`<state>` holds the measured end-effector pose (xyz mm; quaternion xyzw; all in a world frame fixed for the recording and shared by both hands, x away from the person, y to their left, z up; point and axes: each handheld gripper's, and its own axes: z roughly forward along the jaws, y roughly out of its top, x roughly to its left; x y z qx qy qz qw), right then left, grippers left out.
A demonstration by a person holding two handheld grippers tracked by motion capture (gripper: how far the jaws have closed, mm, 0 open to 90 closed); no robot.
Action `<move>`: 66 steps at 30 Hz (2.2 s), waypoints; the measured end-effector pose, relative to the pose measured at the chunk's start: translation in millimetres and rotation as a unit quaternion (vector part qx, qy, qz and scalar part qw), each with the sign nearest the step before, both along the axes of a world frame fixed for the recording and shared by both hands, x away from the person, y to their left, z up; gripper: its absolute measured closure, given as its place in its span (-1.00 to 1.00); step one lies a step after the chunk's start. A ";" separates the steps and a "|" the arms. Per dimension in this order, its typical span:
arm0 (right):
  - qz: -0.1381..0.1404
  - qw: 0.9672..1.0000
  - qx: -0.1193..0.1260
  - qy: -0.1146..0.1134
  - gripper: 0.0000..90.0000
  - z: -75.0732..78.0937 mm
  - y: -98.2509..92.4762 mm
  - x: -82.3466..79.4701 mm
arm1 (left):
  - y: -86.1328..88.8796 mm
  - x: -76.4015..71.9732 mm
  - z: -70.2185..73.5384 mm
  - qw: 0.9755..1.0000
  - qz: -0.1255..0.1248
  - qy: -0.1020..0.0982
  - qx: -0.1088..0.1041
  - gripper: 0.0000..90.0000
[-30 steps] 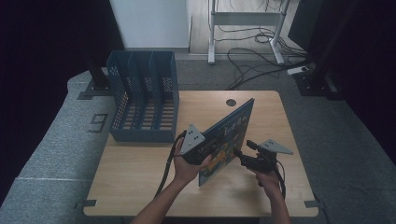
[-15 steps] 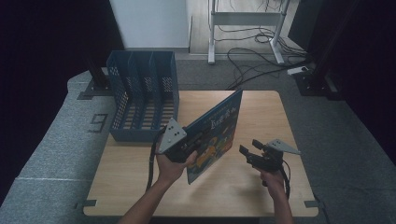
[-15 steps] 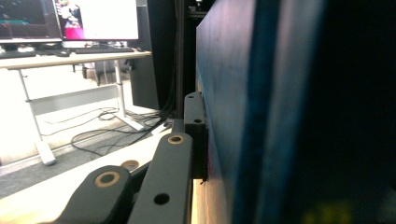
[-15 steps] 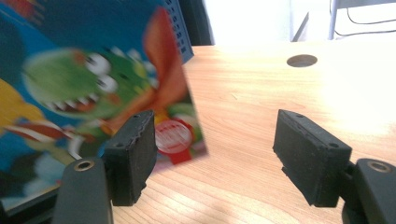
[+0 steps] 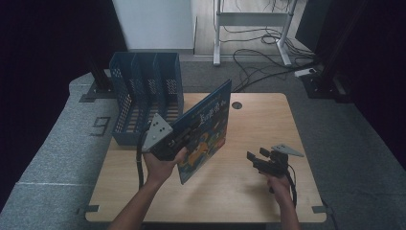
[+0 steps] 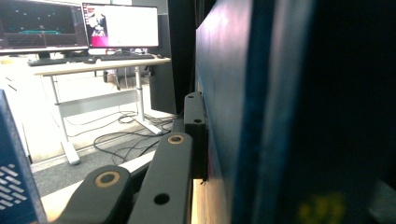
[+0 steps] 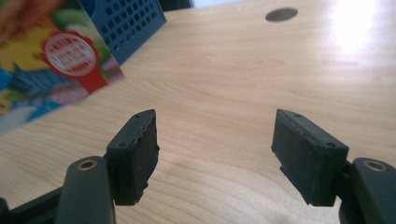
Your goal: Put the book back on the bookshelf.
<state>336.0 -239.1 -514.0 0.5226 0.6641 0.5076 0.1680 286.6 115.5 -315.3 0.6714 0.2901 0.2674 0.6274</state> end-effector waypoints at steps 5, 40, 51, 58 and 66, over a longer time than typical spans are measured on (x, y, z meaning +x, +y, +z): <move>-0.003 1.000 -0.014 0.013 -0.33 -8.2 0.3 3.0 | 6.7 1.2 2.4 1.000 0.009 0.001 0.003 0.83; -0.011 0.987 -0.152 0.058 -0.34 -39.9 20.5 12.7 | 32.9 -1.2 20.4 0.999 0.047 -0.010 0.002 0.83; -0.013 0.987 -0.151 0.059 -0.34 -39.8 20.2 12.9 | 30.1 4.2 19.0 0.999 0.049 -0.005 0.004 0.83; -0.014 0.987 -0.149 0.059 -0.34 -39.8 20.0 13.0 | 31.4 6.5 18.3 0.999 0.048 0.000 0.006 0.83; -0.016 0.987 -0.150 0.059 -0.34 -39.8 20.0 13.1 | 34.5 10.4 13.0 0.999 0.050 0.015 0.000 0.82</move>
